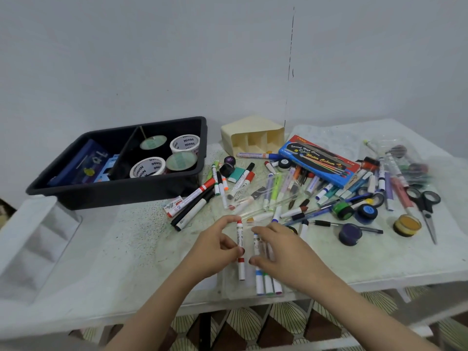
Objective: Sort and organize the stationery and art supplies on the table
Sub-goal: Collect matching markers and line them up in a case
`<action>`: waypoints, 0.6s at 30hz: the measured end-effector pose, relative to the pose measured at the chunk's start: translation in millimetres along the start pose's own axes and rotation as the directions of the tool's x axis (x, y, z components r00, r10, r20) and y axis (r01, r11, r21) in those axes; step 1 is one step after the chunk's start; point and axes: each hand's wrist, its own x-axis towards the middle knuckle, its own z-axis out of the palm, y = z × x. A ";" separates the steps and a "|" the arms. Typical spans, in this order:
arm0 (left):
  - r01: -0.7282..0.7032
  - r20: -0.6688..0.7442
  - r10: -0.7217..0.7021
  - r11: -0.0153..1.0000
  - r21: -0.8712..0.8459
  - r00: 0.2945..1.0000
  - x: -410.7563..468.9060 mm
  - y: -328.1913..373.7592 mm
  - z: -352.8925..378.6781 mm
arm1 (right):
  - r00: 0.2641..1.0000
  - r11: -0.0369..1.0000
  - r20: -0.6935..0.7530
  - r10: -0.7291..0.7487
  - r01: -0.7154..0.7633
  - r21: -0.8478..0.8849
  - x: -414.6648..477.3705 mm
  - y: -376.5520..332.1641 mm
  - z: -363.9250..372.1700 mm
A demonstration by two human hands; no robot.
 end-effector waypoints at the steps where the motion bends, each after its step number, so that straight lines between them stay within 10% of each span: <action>1: -0.002 -0.008 0.002 1.000 0.006 1.000 0.0 -0.9 0.5 | 0.999 0.999 0.031 -0.016 0.017 -0.041 -1.5 0.0 0.6; 18: 0.012 -0.035 -0.011 1.000 0.021 0.999 4.4 -6.0 2.6 | 0.979 0.972 0.197 -0.046 0.090 -0.219 -6.1 7.2 -6.8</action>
